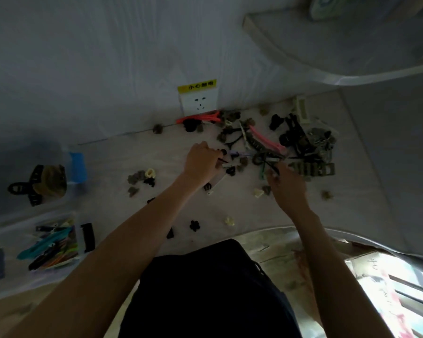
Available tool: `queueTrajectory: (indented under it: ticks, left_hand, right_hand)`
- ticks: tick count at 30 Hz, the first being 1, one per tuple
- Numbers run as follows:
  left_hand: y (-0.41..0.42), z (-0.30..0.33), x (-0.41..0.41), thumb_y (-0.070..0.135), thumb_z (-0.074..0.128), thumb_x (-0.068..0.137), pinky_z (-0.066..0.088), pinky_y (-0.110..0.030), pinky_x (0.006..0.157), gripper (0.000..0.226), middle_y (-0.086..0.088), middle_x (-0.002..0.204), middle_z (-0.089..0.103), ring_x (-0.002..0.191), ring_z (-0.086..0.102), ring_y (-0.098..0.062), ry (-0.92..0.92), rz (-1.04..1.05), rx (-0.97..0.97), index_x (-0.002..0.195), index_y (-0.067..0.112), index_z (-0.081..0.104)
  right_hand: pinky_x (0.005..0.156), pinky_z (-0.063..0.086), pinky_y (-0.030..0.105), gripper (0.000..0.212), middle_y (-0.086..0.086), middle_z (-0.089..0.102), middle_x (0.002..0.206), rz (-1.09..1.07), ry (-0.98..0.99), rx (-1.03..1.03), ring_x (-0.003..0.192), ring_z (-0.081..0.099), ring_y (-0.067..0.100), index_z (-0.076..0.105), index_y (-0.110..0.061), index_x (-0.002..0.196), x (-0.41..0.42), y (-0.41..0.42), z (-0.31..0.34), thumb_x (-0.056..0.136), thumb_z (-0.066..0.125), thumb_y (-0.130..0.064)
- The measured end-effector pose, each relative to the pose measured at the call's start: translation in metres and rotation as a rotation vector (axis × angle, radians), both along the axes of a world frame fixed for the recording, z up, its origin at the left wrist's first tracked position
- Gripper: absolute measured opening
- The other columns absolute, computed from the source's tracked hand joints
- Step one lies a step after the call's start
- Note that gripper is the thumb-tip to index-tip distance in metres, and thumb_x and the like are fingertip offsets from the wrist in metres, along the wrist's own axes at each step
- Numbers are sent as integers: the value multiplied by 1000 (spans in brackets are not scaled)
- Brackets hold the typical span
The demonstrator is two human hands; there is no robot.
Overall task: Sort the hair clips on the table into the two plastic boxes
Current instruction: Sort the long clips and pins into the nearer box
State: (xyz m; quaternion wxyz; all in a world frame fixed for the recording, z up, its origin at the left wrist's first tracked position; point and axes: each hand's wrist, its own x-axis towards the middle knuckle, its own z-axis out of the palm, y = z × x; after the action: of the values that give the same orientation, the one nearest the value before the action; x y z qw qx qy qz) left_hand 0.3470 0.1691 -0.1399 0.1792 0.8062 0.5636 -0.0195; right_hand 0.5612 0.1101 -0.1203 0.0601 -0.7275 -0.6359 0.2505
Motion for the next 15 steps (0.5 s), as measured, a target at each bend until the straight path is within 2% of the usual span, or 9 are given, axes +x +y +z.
queueTrajectory:
  ticks: [4,6,8,9,12,13,15]
  left_hand:
    - [-5,3,-14,24,50,91,36,-34,81,24,-6,99,69,95,51,-27,-54,99,104,110,17,64]
    - [-11,5,-20,23,56,87,39,-36,75,19,-7,89,70,87,54,-28,-67,122,199,100,14,67]
    - [-24,7,-18,26,67,78,42,-33,68,18,-7,77,70,78,56,-29,-77,76,272,89,13,68]
    - [-32,8,-13,31,69,76,42,-34,70,23,-6,79,70,81,57,-29,-67,50,244,90,13,68]
    - [-47,6,2,38,64,82,33,-37,98,35,-5,104,69,116,47,-28,29,52,-2,110,17,63]
    - [-48,2,5,34,61,85,29,-36,102,32,-5,108,68,121,44,-27,39,69,-23,112,17,61]
    - [-48,-1,7,26,55,89,29,-33,103,23,-5,106,69,119,44,-26,35,101,-12,108,15,63]
  right_hand:
    - [68,41,34,28,17,63,104,103,-65,-4,92,60,35,49,-9,120,-18,21,-2,94,46,-19]
    - [72,46,36,30,15,63,108,160,-92,38,95,60,34,49,-10,120,-26,35,-4,92,47,-20]
    - [70,48,35,26,15,64,104,241,-131,98,92,61,32,54,-9,114,-33,48,-6,92,48,-20]
    - [67,47,34,23,16,65,101,284,-168,118,89,61,32,56,-7,109,-37,54,-7,92,48,-20]
    - [57,40,31,18,15,66,94,389,-322,123,82,62,31,59,-6,98,-46,70,-10,92,47,-17]
    - [56,38,29,17,15,66,93,412,-367,109,81,63,31,60,-5,97,-48,73,-11,92,46,-14]
    - [56,36,27,18,15,66,93,447,-407,82,81,63,30,62,-5,95,-51,77,-15,92,45,-10]
